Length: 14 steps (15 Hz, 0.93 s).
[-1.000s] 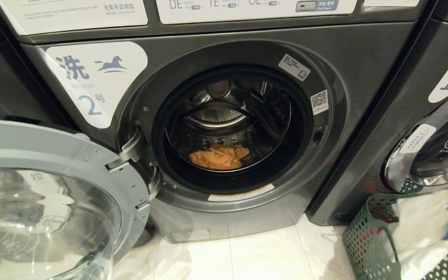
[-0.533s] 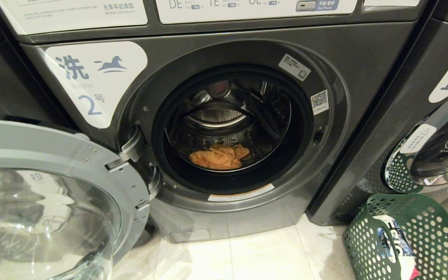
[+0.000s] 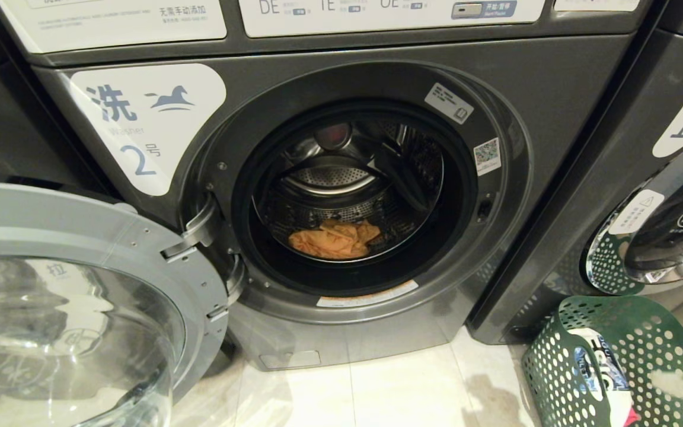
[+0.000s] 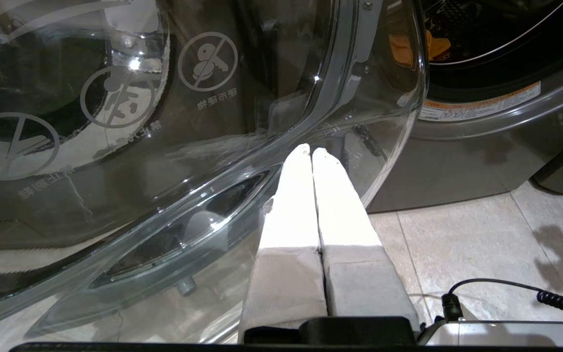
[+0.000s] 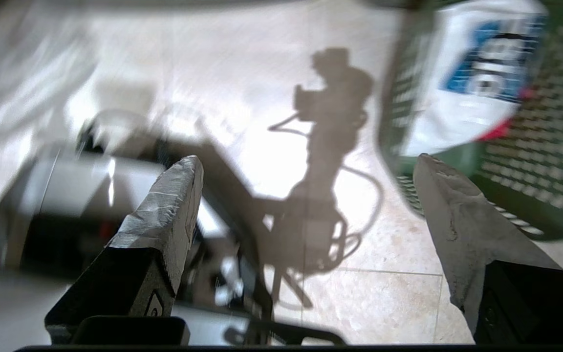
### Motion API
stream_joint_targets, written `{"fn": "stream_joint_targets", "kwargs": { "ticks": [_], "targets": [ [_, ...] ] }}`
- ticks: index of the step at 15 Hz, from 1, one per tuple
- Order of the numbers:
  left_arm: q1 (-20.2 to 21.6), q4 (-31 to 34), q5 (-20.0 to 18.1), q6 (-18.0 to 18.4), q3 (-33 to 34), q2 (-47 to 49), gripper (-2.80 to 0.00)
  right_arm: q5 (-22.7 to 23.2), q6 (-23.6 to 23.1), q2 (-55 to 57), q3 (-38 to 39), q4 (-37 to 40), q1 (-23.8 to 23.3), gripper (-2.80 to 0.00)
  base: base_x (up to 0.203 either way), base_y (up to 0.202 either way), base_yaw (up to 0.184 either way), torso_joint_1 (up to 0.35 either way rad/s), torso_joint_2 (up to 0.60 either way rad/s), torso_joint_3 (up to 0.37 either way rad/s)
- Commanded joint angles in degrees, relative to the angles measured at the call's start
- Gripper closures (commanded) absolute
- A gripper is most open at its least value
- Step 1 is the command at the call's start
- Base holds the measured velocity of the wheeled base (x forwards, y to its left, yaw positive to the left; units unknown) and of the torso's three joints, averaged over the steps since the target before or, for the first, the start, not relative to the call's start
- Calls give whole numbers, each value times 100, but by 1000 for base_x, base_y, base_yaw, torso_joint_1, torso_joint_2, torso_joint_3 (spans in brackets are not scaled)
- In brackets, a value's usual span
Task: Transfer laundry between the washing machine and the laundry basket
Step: Pick a cloth and place it into the basket
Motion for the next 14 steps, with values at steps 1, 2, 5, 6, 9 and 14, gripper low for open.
{"fn": "stream_joint_targets", "kwargs": {
  "ticks": [1,2,5,6,9,14],
  "targets": [
    [1,-2,2,-3,1,-2,0,232,-417,-794,397,351,548,-280,0,0,0,0,0,0],
    [1,-2,2,-3,1,-2,0,303,-547,-829,635,382,880,-280,0,0,0,0,0,0],
    [1,-2,2,-3,1,-2,0,354,-682,-729,1034,-57,1678,-280,0,0,0,0,0,0],
    [1,-2,2,-12,1,-2,0,362,-685,-680,1052,-86,1832,-280,0,0,0,0,0,0],
    [1,-2,2,-3,1,-2,0,317,-651,-627,1123,-27,2148,-280,0,0,0,0,0,0],
    [1,-2,2,-3,1,-2,0,83,-484,-582,1020,-35,2410,-280,0,0,0,0,0,0]
  ]
}}
